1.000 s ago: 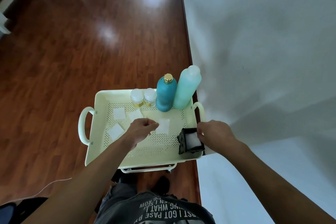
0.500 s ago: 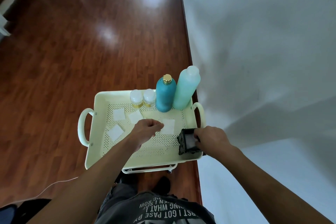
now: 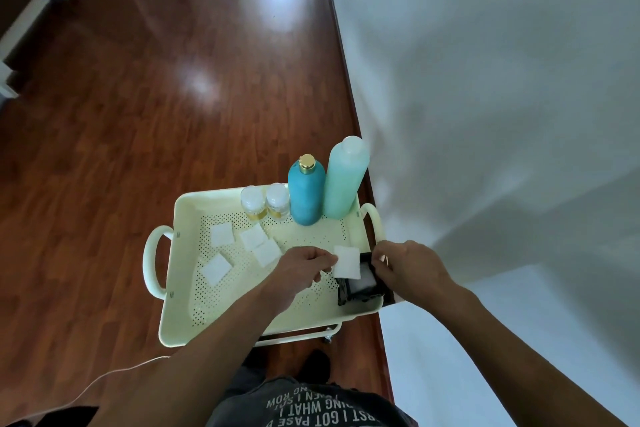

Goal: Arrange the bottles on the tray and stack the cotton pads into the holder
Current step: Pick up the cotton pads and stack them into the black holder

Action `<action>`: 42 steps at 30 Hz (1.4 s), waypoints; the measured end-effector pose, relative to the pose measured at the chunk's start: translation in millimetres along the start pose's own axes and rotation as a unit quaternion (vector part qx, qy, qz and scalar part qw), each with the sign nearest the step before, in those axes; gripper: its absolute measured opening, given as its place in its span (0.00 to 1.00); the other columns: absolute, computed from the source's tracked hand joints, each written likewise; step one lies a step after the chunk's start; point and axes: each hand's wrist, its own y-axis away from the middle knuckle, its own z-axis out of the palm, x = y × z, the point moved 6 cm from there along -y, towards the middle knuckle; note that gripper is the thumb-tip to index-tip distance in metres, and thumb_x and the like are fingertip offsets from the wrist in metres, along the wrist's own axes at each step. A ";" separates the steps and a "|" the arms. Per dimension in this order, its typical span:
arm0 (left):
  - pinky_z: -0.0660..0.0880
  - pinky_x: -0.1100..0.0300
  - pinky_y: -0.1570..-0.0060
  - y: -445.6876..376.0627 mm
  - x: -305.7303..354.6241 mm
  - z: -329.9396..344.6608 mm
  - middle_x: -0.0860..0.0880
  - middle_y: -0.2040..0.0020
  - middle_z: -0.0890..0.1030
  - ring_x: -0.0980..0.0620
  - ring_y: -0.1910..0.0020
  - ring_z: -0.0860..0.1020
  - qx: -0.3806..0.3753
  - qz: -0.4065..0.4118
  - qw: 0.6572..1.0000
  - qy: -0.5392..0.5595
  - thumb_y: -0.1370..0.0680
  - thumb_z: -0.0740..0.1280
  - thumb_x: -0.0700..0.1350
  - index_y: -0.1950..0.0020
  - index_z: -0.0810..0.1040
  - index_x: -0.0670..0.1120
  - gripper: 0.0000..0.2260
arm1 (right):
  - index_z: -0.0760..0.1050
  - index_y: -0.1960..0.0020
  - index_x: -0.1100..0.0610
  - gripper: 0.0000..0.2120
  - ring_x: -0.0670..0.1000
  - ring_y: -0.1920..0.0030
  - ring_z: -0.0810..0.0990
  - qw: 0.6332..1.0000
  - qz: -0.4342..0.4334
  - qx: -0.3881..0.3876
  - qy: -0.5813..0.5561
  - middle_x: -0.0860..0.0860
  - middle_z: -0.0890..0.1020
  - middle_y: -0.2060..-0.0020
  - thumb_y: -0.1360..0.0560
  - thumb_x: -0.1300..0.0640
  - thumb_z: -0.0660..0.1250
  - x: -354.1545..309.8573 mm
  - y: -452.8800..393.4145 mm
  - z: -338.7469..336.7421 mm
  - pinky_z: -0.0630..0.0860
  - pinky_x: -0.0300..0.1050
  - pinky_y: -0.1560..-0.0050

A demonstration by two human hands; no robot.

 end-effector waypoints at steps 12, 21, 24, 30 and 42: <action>0.70 0.67 0.70 2.1 -3.7 37.3 0.61 0.69 0.82 0.64 0.72 0.76 0.075 0.028 0.990 -0.118 0.28 0.75 0.52 0.64 0.84 0.52 0.07 | 0.80 0.50 0.50 0.07 0.41 0.75 0.68 0.995 0.060 0.005 -0.086 0.42 0.76 0.69 0.20 0.48 0.66 14.8 11.8 4.8 0.60 0.31 0.71; 0.71 0.65 0.63 8.5 14.5 32.4 0.60 0.62 0.84 0.64 0.62 0.80 0.048 0.125 0.950 -0.282 0.28 0.72 0.54 0.58 0.87 0.56 0.05 | 0.82 0.47 0.46 0.09 0.50 0.65 0.82 0.999 0.014 -0.006 -0.030 0.48 0.86 0.61 0.21 0.46 0.64 -7.6 5.3 12.5 0.66 0.38 0.66; 0.70 0.66 0.63 8.8 16.6 29.0 0.62 0.62 0.84 0.64 0.61 0.79 0.021 0.137 0.943 -0.301 0.28 0.72 0.54 0.57 0.87 0.56 0.05 | 0.83 0.51 0.46 0.12 0.51 0.64 0.79 0.999 0.002 -0.033 0.025 0.48 0.83 0.63 0.21 0.44 0.63 -14.3 0.1 14.3 0.63 0.40 0.66; 0.67 0.68 0.66 7.4 11.8 16.8 0.64 0.63 0.83 0.68 0.65 0.77 -0.007 0.132 0.946 -0.295 0.28 0.73 0.56 0.58 0.87 0.57 0.05 | 0.82 0.52 0.51 0.13 0.55 0.58 0.81 0.984 0.017 -0.127 0.122 0.52 0.81 0.61 0.21 0.46 0.62 -25.6 -5.2 25.8 0.68 0.43 0.60; 0.67 0.75 0.71 0.6 -7.2 -27.6 0.69 0.65 0.82 0.70 0.64 0.79 0.023 0.077 0.956 -0.282 0.29 0.74 0.57 0.66 0.83 0.62 0.06 | 0.80 0.53 0.49 0.10 0.56 0.55 0.83 0.983 0.013 -0.132 0.123 0.51 0.84 0.57 0.24 0.44 0.65 -28.5 -13.3 34.1 0.69 0.44 0.60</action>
